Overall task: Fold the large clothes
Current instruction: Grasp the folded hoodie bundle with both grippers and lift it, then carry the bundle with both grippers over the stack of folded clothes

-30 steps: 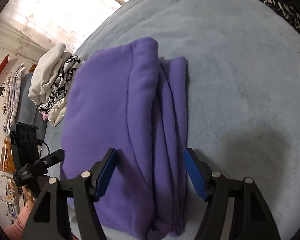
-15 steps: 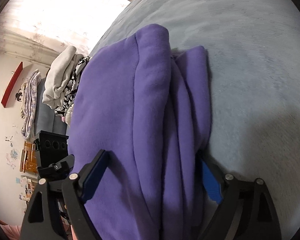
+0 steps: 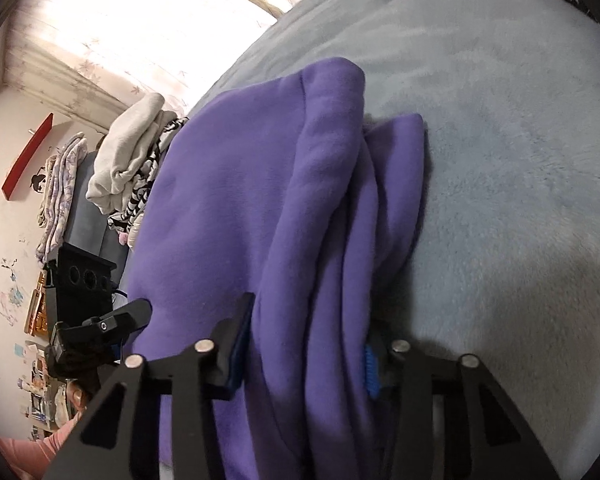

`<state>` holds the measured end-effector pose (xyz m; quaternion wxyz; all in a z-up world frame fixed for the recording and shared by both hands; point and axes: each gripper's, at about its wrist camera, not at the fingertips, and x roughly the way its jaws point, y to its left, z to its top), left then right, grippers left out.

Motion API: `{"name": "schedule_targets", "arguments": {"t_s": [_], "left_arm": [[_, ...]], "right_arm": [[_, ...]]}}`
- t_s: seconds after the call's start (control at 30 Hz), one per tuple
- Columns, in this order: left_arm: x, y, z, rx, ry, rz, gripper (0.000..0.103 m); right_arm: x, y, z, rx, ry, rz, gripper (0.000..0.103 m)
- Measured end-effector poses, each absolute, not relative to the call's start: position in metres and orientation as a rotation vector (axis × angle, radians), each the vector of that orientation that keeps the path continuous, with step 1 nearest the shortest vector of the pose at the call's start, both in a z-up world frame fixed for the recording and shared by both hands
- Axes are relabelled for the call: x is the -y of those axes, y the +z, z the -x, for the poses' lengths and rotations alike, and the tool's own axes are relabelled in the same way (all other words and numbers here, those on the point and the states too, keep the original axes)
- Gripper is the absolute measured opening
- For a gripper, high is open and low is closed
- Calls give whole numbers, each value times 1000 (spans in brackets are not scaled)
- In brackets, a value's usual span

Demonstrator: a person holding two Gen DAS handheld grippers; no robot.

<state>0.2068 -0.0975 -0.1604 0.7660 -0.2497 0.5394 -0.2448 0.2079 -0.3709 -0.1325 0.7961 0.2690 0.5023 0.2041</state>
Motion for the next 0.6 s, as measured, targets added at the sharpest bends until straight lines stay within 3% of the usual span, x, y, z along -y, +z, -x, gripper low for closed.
{"name": "schedule_targets", "arguments": {"t_s": [0.3,0.6], "left_arm": [[84,-108,-183,-1136,-510,435,102],[1,-26,-156,-1124,-431,469,103]], "right_arm": [[346,-108,-184,-1006,501,-586,40],[281,-54,-179,-923,628,-609,39]]}}
